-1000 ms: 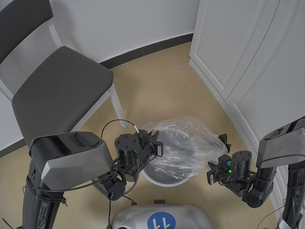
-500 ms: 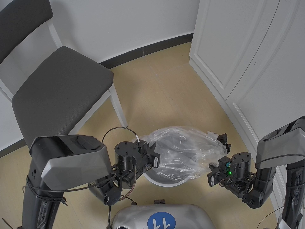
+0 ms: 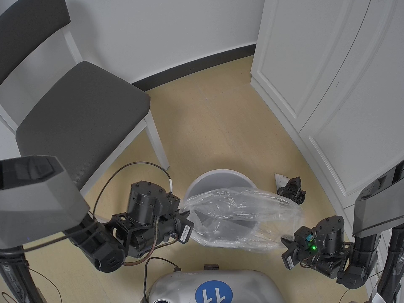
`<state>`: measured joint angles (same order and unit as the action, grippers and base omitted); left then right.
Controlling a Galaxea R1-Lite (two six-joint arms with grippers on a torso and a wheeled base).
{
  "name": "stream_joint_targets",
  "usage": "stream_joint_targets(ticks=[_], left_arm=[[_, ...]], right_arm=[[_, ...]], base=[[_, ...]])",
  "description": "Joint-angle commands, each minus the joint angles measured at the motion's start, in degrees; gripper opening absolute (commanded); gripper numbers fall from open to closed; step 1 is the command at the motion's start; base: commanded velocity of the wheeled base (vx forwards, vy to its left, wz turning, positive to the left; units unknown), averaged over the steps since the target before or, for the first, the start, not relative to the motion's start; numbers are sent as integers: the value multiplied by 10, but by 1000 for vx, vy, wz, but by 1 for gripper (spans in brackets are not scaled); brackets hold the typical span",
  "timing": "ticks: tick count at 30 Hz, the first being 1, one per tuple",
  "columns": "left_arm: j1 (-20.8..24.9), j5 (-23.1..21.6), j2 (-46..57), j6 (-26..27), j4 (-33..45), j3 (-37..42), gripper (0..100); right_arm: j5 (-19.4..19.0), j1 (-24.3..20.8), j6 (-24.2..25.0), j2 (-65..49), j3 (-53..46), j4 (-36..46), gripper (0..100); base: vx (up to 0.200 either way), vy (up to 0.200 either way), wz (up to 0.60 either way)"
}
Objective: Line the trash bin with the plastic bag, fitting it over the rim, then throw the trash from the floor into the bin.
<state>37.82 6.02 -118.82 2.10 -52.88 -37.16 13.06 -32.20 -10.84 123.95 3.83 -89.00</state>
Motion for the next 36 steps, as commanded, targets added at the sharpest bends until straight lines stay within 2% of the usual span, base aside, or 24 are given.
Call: stream_joint_targets(ticks=[1,10,20,33,36], left_arm=[[-4,-15,83,2,52,11,0],[-4,-18,133,3,152,4,0],[-3,-19,101,1,219,-27,0],[-12,-10,-7,-5,191,-71,0],[-13,5,-57,-28,137,-91,0]], right_arm=[[-8,-8,-17,-18,-38,-10,0],[-7,-7,-18,-13,-38,-10,0],[-8,0,-15,23,-33,-10,0],[-8,26,-4,86,21,-10,0],[-3,29,9,105,43,-10,0]], base=[[0,0,0],[0,0,0],[0,0,0],[0,0,0],[0,0,0]])
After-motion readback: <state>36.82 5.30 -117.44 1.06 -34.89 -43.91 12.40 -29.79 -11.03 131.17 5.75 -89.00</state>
